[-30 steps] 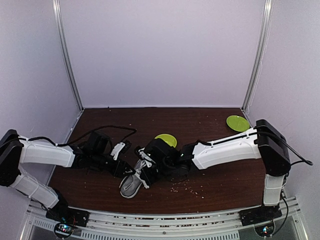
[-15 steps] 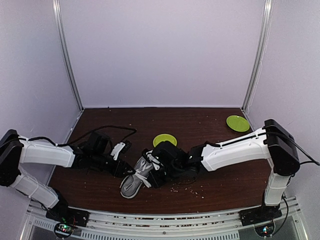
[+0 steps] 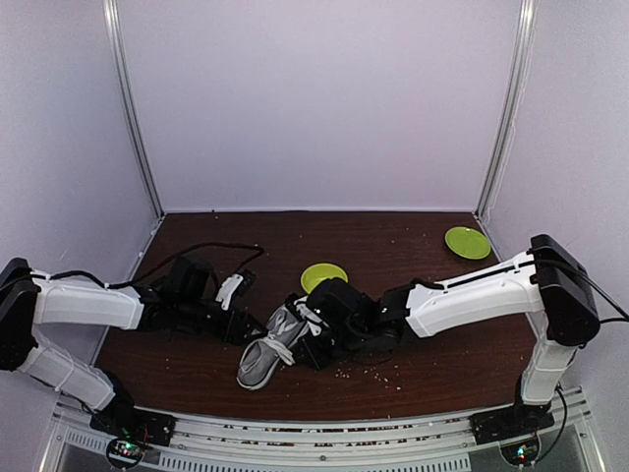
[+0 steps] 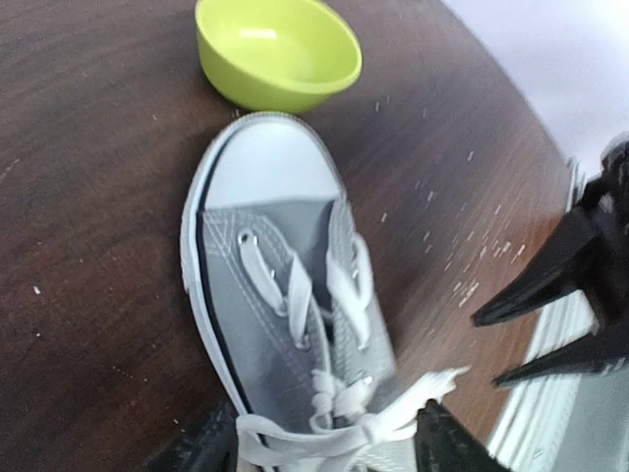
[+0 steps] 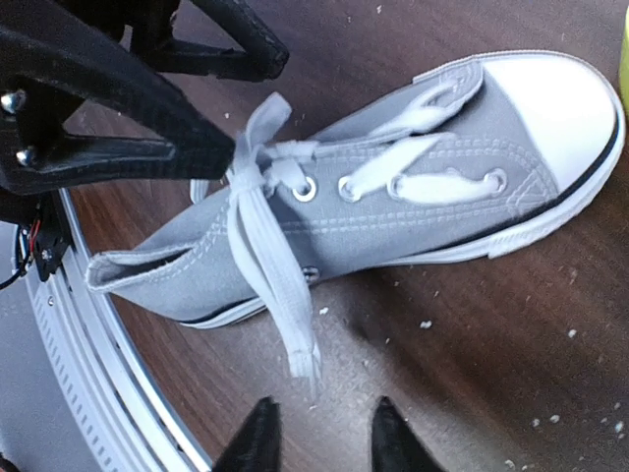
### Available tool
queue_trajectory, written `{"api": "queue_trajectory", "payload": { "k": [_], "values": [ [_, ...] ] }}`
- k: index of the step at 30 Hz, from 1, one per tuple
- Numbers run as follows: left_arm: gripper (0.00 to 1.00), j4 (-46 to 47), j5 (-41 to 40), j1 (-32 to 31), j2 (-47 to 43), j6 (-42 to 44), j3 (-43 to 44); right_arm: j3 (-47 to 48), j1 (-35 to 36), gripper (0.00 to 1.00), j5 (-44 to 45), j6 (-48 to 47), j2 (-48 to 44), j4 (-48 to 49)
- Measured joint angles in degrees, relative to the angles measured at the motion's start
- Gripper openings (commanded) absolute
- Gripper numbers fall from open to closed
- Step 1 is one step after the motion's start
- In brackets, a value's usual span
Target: Tie the shoes
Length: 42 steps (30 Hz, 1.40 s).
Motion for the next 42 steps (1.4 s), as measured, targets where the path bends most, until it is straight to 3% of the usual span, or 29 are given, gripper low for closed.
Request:
{"api": "queue_trajectory", "payload": {
  "k": [2, 6, 13, 21, 24, 27, 29, 32, 35, 42],
  "values": [
    [0.7, 0.6, 0.0, 0.5, -2.3, -1.1, 0.0, -0.4, 0.0, 0.61, 0.7, 0.3, -1.2, -0.2],
    [0.72, 0.8, 0.1, 3.1, -7.1, -2.3, 1.4, -1.0, -0.2, 0.73, 3.3, -0.8, -5.0, -0.5],
    [0.72, -0.1, 1.1, 13.8, -7.7, -2.3, 8.1, -1.7, -7.0, 0.83, 5.5, -2.6, -11.8, -0.1],
    [0.7, 2.6, 5.9, 37.7, -3.1, -4.4, 10.1, -2.2, -26.3, 0.9, 7.3, -7.1, -13.3, -2.2],
    [0.71, 5.0, 6.1, 47.9, -4.2, -5.4, 8.6, -5.7, -36.7, 0.9, 7.8, -8.7, -17.9, -1.7],
    [0.73, 5.9, 0.9, 56.5, -9.6, -5.6, 3.6, -11.7, -51.0, 0.9, 8.2, -9.5, -25.4, 0.1],
    [0.74, 5.6, -5.4, 58.1, -15.2, -4.2, -0.2, -16.3, -59.8, 0.91, 9.5, -9.6, -30.5, 2.7],
    [0.77, 8.1, -13.6, 57.9, -22.3, -0.7, -5.7, -24.0, -67.5, 0.91, 13.2, -10.4, -37.9, 7.7],
    [0.77, 14.5, -20.0, 57.8, -24.1, 2.8, -12.2, -32.2, -68.9, 0.92, 17.6, -12.2, -43.0, 14.8],
    [0.76, 24.4, -24.6, 57.8, -14.4, 7.5, -17.1, -45.9, -69.0, 0.92, 23.5, -16.9, -42.2, 33.1]
  ]
}}
